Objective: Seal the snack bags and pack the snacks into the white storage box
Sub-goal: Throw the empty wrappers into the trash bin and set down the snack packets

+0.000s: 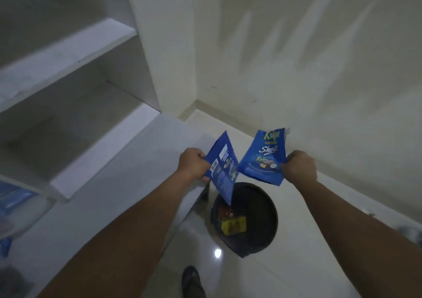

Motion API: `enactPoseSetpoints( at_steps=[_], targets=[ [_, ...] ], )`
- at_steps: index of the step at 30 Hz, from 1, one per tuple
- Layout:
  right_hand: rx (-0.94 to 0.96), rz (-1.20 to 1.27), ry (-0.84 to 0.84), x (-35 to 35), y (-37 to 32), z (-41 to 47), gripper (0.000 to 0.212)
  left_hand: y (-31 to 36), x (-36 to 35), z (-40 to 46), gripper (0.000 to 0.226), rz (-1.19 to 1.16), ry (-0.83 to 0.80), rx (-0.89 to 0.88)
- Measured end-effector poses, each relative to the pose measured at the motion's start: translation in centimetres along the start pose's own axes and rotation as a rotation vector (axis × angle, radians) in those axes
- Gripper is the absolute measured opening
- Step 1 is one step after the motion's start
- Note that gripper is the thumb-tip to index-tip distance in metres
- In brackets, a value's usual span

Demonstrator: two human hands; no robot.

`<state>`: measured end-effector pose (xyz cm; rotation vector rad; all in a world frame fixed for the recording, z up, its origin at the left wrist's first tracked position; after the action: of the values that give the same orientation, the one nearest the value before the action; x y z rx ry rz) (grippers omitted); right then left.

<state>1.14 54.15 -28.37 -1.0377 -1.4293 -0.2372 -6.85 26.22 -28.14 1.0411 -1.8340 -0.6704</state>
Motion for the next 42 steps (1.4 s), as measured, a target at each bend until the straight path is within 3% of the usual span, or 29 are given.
enactPoseSetpoints(
  at_steps=[8, 14, 22, 26, 32, 42],
  targets=[
    [-0.14, 0.011, -0.1, -0.8, 11.7, -0.1, 0.023, -2.7, -10.8, -2.0, 0.019, 0.161, 0.004, -0.03],
    [-0.194, 0.043, -0.213, -9.6, 17.9, -0.5, 0.025, -12.7, -18.7, 1.5, 0.023, 0.275, 0.022, 0.02],
    [-0.203, 0.082, -0.273, -22.9, 23.0, -0.1, 0.035, -21.1, -25.5, 4.6, 0.014, 0.351, 0.029, 0.039],
    [-0.2, 0.047, -0.293, -25.5, 23.5, -0.3, 0.037, -23.3, -25.9, 5.1, 0.042, 0.363, 0.002, 0.064],
    [-0.149, 0.059, -0.262, -20.8, 20.2, -1.2, 0.029, -19.3, -22.2, 3.0, 0.029, 0.409, -0.022, 0.045],
    [0.204, 0.125, -0.323, -5.4, 6.5, -3.8, 0.031, -5.1, -10.1, -6.0, 0.028, 0.386, -0.026, -0.036]
  ],
)
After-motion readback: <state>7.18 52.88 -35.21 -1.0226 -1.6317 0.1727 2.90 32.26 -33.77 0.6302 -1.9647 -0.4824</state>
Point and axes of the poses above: each hand's wrist, its own z-axis towards the middle knuckle, its own x-axis out of the back of the hand, y = z × x, the point moved 4 cm from there along z, towards the middle knuckle, and after that the axes turned 6 degrees about y, right-handed, at the moved point
